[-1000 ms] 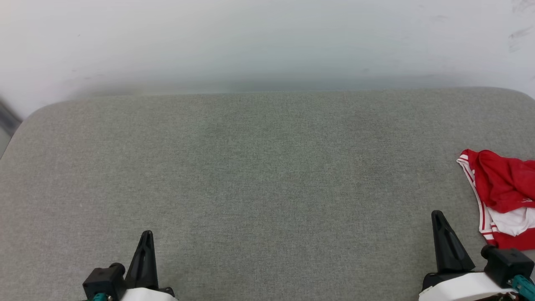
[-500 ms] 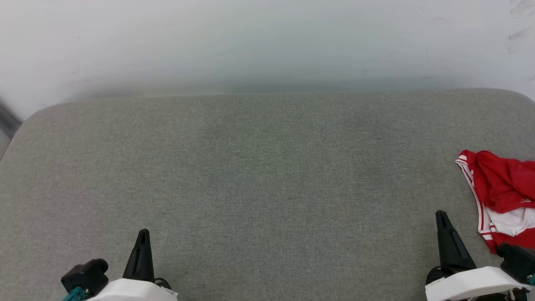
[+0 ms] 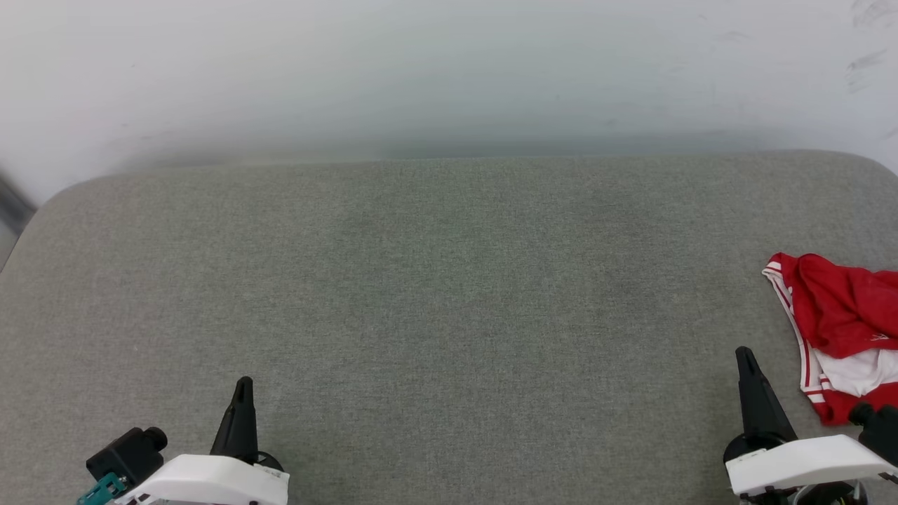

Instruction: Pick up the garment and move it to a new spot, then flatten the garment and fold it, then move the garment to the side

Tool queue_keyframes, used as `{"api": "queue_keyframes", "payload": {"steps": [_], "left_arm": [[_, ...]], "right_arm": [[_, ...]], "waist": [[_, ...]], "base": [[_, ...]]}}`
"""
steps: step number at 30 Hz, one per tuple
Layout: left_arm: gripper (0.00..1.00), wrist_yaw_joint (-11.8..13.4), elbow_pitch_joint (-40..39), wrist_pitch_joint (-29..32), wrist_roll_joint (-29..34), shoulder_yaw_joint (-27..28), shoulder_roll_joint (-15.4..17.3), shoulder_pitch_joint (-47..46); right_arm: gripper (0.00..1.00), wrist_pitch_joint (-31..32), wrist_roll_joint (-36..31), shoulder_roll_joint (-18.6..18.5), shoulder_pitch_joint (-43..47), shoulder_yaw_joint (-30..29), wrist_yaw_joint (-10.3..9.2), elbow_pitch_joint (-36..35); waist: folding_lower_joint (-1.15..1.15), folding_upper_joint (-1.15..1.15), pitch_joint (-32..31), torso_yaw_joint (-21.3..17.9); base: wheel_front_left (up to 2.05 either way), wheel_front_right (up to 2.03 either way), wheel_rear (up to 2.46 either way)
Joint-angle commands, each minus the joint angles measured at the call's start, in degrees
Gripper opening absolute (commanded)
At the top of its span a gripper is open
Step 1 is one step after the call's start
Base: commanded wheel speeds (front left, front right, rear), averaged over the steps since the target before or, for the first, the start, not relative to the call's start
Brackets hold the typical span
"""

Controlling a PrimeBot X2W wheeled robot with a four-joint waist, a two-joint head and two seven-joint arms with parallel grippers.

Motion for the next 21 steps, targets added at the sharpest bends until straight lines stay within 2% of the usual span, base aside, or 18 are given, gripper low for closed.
{"api": "queue_keyframes", "payload": {"steps": [1,21], "left_arm": [[0.00,-0.28,-0.36,0.40,-2.00,0.44,0.13,-1.47],[0.00,-1.83,1.53,4.26,-17.75,1.54,0.15,-3.74]], "right_arm": [[0.00,0.37,2.13,-0.56,-1.69,-0.21,-0.01,-0.42],[0.00,4.09,17.77,-0.56,-3.38,-0.95,-0.01,1.03]], "waist": [[0.00,0.00,-0.03,-0.01],[0.00,0.00,-0.50,-0.17]], "base": [[0.00,0.00,0.00],[0.00,0.00,0.00]]}}
